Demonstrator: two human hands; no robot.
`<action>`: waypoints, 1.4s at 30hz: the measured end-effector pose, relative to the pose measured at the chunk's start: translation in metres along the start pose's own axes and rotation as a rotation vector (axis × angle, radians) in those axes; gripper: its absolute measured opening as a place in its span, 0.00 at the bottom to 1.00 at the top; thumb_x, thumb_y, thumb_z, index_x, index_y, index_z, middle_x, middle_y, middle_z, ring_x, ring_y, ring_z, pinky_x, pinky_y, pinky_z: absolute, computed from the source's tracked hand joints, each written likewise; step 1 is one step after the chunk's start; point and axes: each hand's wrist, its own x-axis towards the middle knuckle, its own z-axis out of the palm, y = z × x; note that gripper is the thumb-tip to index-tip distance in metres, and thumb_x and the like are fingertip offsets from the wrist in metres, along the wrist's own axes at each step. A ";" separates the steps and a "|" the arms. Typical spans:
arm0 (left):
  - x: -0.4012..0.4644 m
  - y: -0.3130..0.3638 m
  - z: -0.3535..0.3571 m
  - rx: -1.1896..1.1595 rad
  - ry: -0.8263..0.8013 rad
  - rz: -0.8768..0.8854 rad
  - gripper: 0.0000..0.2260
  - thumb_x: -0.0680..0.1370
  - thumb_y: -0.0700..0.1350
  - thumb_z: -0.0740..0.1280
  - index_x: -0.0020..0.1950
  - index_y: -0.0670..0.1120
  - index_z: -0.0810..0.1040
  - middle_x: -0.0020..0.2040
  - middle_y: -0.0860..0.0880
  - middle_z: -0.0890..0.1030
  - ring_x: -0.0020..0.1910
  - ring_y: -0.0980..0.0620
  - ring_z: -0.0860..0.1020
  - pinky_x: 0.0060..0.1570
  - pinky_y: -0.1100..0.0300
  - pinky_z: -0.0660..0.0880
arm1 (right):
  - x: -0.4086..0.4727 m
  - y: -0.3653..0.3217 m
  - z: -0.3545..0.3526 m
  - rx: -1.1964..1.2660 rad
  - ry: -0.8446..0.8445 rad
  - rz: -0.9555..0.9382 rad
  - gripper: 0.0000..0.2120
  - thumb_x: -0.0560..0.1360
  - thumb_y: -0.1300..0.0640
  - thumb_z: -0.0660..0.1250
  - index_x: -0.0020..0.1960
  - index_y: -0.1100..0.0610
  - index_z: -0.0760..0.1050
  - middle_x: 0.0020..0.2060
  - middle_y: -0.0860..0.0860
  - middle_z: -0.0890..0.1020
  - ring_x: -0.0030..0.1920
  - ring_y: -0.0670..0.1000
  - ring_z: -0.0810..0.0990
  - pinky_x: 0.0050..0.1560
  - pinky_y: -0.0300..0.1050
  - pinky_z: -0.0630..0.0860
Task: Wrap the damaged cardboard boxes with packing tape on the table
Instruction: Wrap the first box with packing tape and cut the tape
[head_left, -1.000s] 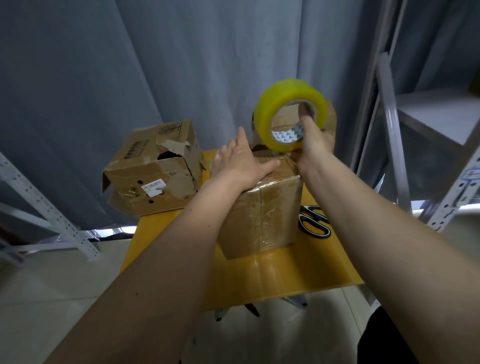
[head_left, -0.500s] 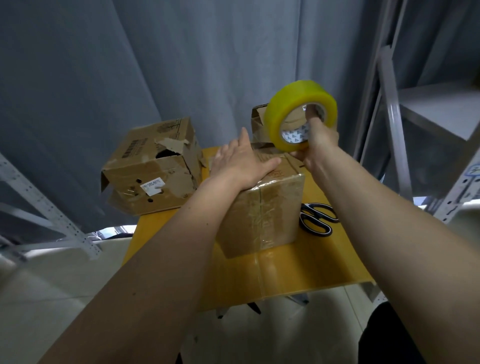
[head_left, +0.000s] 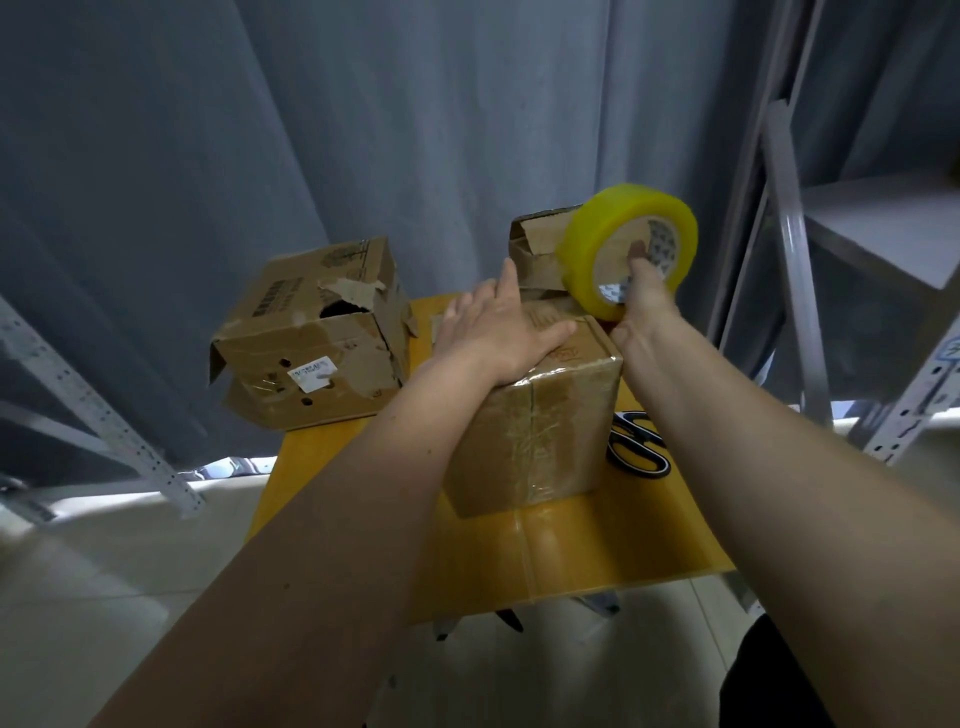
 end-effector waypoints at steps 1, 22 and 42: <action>0.000 0.000 -0.001 0.000 0.001 -0.004 0.46 0.73 0.74 0.55 0.80 0.49 0.43 0.80 0.46 0.55 0.77 0.44 0.55 0.74 0.49 0.53 | 0.000 0.001 -0.001 -0.004 -0.012 0.010 0.27 0.73 0.44 0.71 0.66 0.57 0.71 0.55 0.58 0.81 0.50 0.59 0.83 0.49 0.59 0.81; -0.007 0.006 -0.008 0.110 -0.139 0.016 0.37 0.76 0.72 0.47 0.80 0.57 0.42 0.81 0.46 0.50 0.79 0.44 0.49 0.75 0.45 0.49 | 0.002 0.006 -0.037 0.162 -0.206 0.168 0.27 0.76 0.41 0.65 0.66 0.60 0.72 0.57 0.62 0.81 0.54 0.61 0.82 0.52 0.60 0.80; 0.010 0.010 -0.012 -0.015 0.023 0.079 0.42 0.72 0.72 0.60 0.80 0.53 0.52 0.80 0.47 0.47 0.78 0.45 0.45 0.75 0.49 0.48 | 0.008 0.047 -0.043 0.017 -0.122 0.308 0.23 0.80 0.46 0.62 0.69 0.60 0.71 0.62 0.61 0.78 0.60 0.59 0.79 0.59 0.56 0.76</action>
